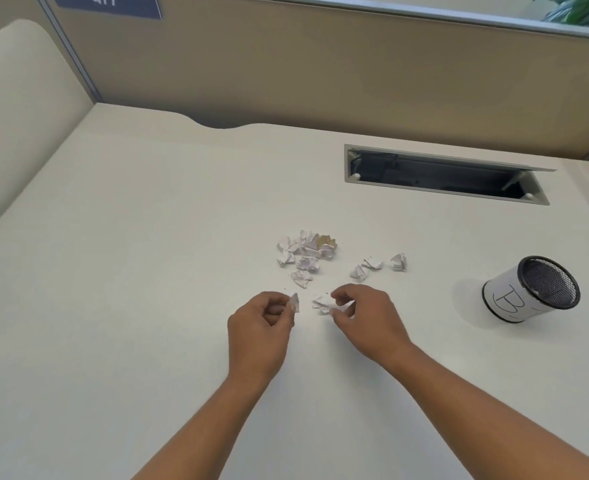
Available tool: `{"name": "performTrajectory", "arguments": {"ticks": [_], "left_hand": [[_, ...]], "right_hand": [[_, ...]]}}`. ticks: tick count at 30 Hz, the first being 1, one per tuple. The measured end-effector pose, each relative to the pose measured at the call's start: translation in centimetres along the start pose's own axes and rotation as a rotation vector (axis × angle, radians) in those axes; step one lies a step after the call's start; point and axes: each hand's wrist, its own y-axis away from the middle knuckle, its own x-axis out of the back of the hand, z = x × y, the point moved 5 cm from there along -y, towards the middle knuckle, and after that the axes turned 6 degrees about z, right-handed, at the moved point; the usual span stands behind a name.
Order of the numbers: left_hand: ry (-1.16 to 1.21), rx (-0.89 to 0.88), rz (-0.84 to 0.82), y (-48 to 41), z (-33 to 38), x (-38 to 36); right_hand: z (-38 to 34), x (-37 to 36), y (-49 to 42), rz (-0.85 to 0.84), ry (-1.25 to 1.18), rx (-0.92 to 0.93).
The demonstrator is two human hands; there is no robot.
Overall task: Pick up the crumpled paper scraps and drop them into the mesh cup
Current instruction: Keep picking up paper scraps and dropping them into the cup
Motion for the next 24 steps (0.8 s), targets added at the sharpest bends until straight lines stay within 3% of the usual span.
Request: {"name": "performTrajectory", "arguments": {"ticks": [6, 11, 24], "left_hand": [[0.067, -0.001, -0.041, 0.2, -0.3, 1.4], [0.055, -0.014, -0.029, 0.4, -0.4, 1.6], [0.066, -0.077, -0.087, 3.8, 4.1, -4.3]], "right_hand": [[-1.1, -2.7, -0.8, -0.147, 0.247, 0.145], [-1.1, -2.6, -0.2, -0.136, 0.284, 0.183], [4.2, 4.2, 5.4, 0.092, -0.213, 0.036]]}}
